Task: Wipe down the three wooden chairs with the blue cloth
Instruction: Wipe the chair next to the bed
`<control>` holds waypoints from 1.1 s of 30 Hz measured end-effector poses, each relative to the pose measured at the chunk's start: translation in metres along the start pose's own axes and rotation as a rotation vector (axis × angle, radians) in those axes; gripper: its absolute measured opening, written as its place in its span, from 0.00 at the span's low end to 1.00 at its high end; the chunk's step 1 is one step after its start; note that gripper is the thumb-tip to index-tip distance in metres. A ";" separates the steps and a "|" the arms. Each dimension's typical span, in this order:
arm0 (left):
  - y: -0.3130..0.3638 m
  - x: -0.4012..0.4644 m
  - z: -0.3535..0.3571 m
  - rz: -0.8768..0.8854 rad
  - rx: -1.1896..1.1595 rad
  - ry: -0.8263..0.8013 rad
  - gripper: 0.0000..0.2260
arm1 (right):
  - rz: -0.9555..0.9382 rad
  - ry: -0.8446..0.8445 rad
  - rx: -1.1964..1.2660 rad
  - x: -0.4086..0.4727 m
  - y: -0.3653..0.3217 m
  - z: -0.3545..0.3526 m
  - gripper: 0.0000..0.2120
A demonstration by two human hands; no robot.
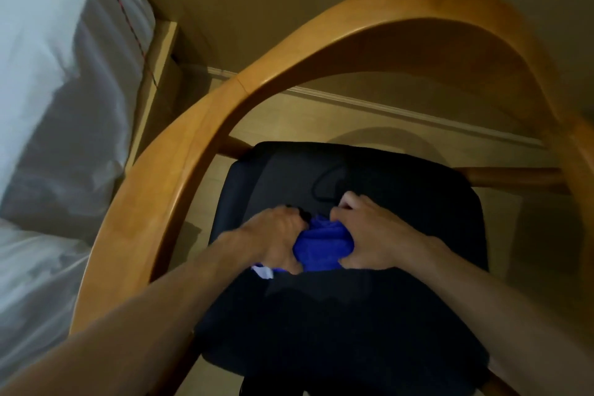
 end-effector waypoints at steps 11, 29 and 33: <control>-0.067 0.068 -0.113 -0.357 0.036 0.488 0.29 | -0.114 0.497 0.201 0.106 -0.001 -0.081 0.42; -0.073 0.042 -0.094 -0.547 -0.205 0.724 0.21 | -0.203 0.497 0.232 0.129 -0.008 -0.085 0.32; -0.063 0.037 -0.061 -0.465 -0.217 0.856 0.30 | -0.128 0.482 0.223 0.128 0.001 -0.047 0.34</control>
Point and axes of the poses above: each hand's wrist, its own x-axis towards the middle knuckle, its own z-axis out of the palm, y = z × x, the point moved 8 cm from there along x, towards the middle knuckle, and after that the axes turned 14 degrees about y, right-handed, at the moved point
